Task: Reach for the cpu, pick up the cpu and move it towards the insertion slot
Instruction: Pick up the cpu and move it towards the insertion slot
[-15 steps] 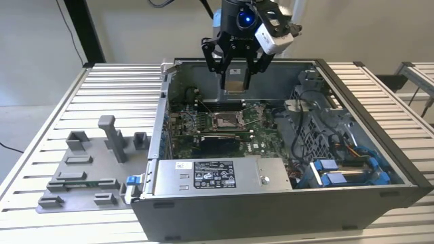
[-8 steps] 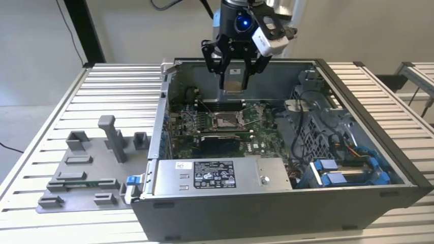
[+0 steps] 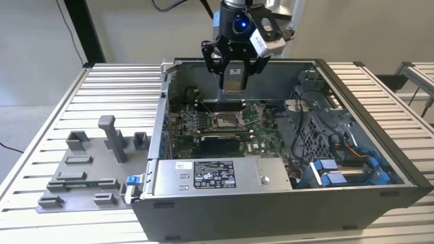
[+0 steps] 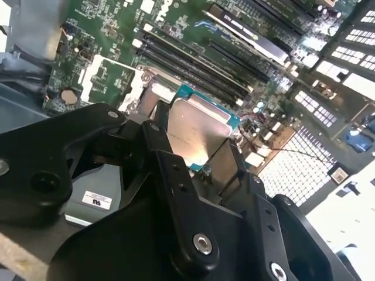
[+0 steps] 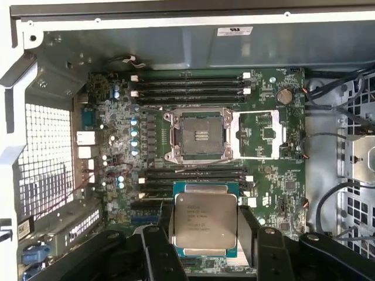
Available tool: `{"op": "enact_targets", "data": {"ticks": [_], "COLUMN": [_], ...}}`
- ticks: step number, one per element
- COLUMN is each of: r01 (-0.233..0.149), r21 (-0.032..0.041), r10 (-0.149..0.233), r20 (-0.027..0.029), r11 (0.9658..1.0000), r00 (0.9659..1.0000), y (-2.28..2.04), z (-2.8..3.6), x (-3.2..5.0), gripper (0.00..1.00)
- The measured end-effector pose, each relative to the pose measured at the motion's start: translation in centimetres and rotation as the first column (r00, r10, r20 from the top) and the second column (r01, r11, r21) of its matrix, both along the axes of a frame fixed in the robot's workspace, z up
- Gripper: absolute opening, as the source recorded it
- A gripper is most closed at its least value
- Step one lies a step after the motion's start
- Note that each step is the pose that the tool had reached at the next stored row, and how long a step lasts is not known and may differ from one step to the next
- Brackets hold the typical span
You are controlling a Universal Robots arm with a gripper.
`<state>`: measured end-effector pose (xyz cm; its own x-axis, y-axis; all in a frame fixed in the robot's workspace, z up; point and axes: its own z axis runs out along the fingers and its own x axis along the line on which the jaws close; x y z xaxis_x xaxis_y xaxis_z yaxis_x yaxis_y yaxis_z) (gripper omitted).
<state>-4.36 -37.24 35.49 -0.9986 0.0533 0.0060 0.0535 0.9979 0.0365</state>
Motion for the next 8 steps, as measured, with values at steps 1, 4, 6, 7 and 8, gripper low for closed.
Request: {"op": "enact_targets", "data": {"ticks": [1,4,6,7,8], "r01": [0.001,0.004,0.006,0.007,0.008], "r21": [0.0,-0.0002,0.0,0.0,-0.0001], "r10": [-0.001,-0.004,-0.006,-0.007,-0.008], "r20": [-0.0001,0.0001,0.0003,0.0005,0.0005], "r11": [1.0,1.0,1.0,1.0,1.0], "r00": [1.0,1.0,1.0,1.0,1.0], "y": [0.19,0.85,1.25,1.46,1.67], "z": [-0.01,-0.03,-0.05,-0.06,-0.07], "x": [0.0,0.0,0.0,0.0,0.0], "gripper": [0.0,0.0,0.0,0.0,0.0]}}
